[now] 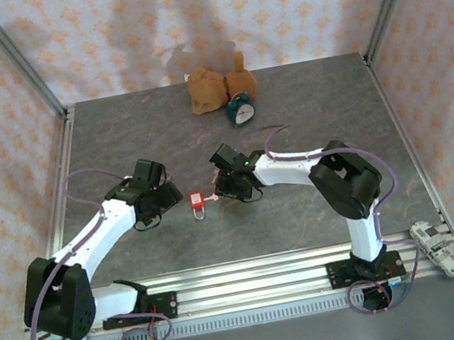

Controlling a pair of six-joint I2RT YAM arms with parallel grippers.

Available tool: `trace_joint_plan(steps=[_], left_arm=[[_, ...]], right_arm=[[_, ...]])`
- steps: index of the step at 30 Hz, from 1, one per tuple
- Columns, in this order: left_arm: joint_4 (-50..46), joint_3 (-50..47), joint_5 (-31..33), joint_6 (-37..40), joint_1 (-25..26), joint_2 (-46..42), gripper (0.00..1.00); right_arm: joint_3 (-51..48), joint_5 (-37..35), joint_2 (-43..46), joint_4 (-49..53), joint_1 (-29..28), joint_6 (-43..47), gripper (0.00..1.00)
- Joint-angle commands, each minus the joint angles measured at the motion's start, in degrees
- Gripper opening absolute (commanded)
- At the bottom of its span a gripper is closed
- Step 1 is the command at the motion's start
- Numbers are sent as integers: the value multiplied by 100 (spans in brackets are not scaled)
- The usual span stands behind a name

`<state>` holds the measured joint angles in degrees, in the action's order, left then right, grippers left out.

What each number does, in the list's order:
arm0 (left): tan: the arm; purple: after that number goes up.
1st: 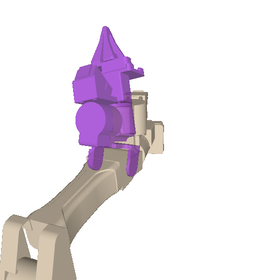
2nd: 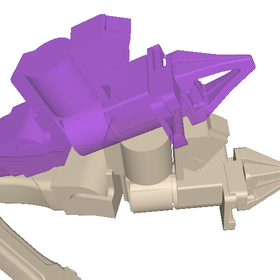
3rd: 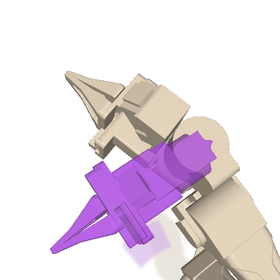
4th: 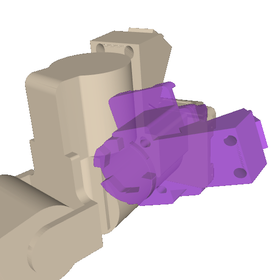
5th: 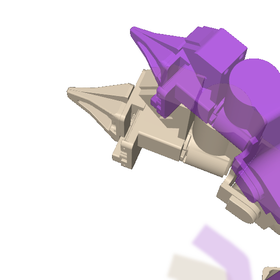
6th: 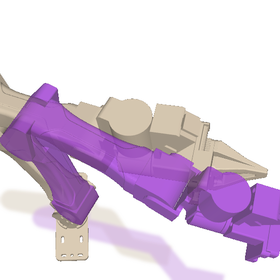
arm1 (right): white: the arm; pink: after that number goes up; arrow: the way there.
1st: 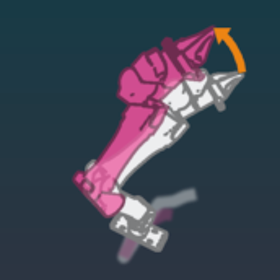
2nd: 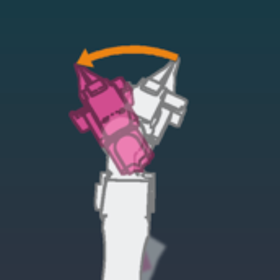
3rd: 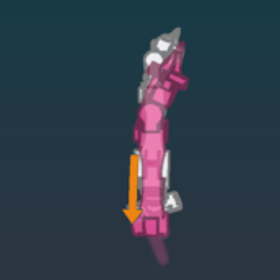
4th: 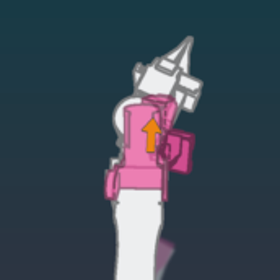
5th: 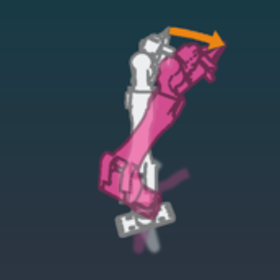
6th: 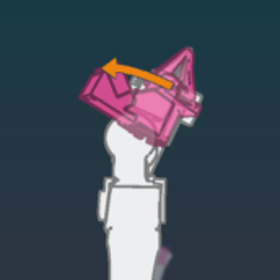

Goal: Unlock with the key

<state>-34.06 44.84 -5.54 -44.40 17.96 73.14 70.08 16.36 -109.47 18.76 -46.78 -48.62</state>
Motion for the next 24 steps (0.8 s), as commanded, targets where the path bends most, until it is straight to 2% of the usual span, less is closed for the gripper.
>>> trace_joint_plan(steps=[1, 7, 9, 15, 18, 21, 24], left_arm=[[-153, -91, 52, 180, -40, -58, 80], [27, -91, -78, 170, -40, 143, 80], [31, -80, -88, 186, -38, 166, 80], [55, -63, -52, 222, -55, 156, 81], [85, -47, -95, 220, -58, 199, 81], [65, 27, -173, 263, -63, 261, 81], [-4, 90, -187, 326, -64, 186, 81]], right_arm=[[10, 4, -27, -116, -6, -275, 35], [196, 324, -296, -164, -6, -9, 29], [353, 245, -312, 149, -5, 149, 26], [234, 79, -216, 179, -6, 153, 16], [170, 82, -188, 35, -6, 133, 0], [4, 113, -31, -314, -6, 44, 0], [43, -26, 142, -217, -6, 124, 0]])
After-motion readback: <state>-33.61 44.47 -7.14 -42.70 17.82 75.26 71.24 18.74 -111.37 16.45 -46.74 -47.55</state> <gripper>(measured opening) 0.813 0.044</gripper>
